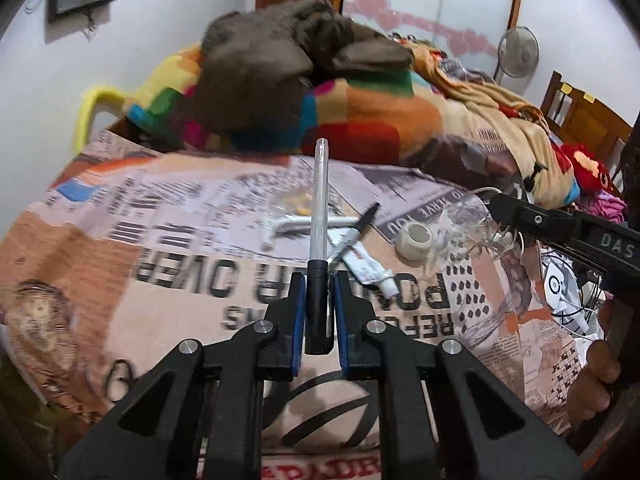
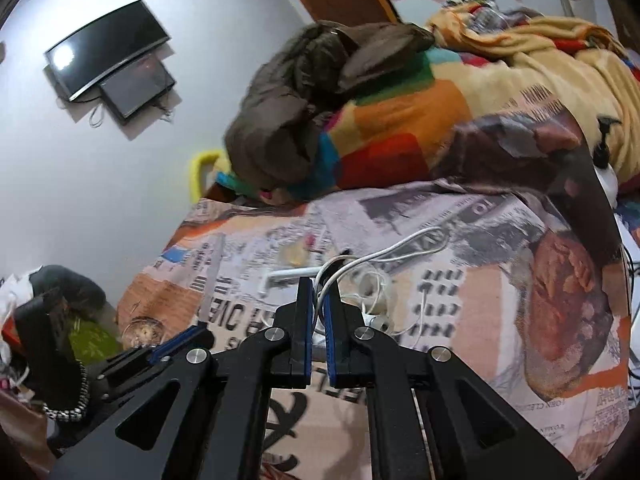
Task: Collect trash
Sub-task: 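Lift silver pen with left gripper while right gripper opens over earphones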
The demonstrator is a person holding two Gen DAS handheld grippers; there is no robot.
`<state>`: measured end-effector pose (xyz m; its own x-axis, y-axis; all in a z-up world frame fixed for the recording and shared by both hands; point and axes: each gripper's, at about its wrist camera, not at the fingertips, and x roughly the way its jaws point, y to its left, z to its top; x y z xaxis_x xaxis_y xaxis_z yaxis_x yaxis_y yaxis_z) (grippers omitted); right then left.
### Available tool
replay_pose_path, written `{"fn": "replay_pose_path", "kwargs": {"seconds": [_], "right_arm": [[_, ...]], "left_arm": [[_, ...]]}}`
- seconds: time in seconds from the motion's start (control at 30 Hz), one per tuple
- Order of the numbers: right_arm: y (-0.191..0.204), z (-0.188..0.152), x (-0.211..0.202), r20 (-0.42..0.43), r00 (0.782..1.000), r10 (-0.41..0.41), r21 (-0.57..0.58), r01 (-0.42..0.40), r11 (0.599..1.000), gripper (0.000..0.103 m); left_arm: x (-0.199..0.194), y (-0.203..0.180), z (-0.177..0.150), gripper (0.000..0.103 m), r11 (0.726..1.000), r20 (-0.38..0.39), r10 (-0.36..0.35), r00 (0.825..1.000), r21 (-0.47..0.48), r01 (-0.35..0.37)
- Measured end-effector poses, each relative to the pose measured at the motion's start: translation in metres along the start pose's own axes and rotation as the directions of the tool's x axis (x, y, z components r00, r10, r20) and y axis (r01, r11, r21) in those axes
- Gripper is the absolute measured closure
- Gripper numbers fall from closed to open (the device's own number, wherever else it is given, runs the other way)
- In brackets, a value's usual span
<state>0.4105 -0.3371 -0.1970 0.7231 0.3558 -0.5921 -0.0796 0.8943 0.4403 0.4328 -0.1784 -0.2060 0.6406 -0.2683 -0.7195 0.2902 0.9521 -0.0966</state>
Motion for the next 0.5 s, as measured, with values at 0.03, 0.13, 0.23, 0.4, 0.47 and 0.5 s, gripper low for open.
{"fn": "replay_pose_path", "kwargs": {"seconds": [0.03,0.13,0.23,0.4,0.47,0.5], "right_arm": [[0.006,-0.002,0.002,-0.002,1.0,-0.01,-0.019,0.01,1.0,0.098],[0.018,-0.008,0.013,-0.037,0.998,-0.042,-0.06,0.039,0.997,0.098],[0.022,-0.012,0.019,-0.069,0.993,-0.092,-0.105,0.084,0.991,0.098],[0.011,-0.027,0.026,-0.167,0.973,-0.158,-0.176,0.128,0.976,0.098],[0.006,-0.033,0.03,-0.202,0.961,-0.189,-0.176,0.154,0.972,0.096],[0.003,-0.036,0.034,-0.223,0.954,-0.202,-0.167,0.167,0.972,0.087]], "left_arm": [[-0.008,0.006,-0.001,0.09,1.0,0.006,0.002,1.0,-0.008,-0.001],[-0.021,0.018,-0.004,0.09,1.0,0.016,0.017,1.0,-0.02,-0.017],[-0.033,0.03,-0.01,0.09,0.999,0.025,0.025,0.999,-0.035,-0.024],[-0.041,0.046,-0.026,0.09,0.998,0.019,0.035,0.999,-0.047,-0.034],[-0.039,0.05,-0.032,0.09,0.998,0.007,0.029,1.0,-0.055,-0.029],[-0.039,0.052,-0.035,0.09,0.998,0.004,0.03,1.0,-0.059,-0.03]]}}
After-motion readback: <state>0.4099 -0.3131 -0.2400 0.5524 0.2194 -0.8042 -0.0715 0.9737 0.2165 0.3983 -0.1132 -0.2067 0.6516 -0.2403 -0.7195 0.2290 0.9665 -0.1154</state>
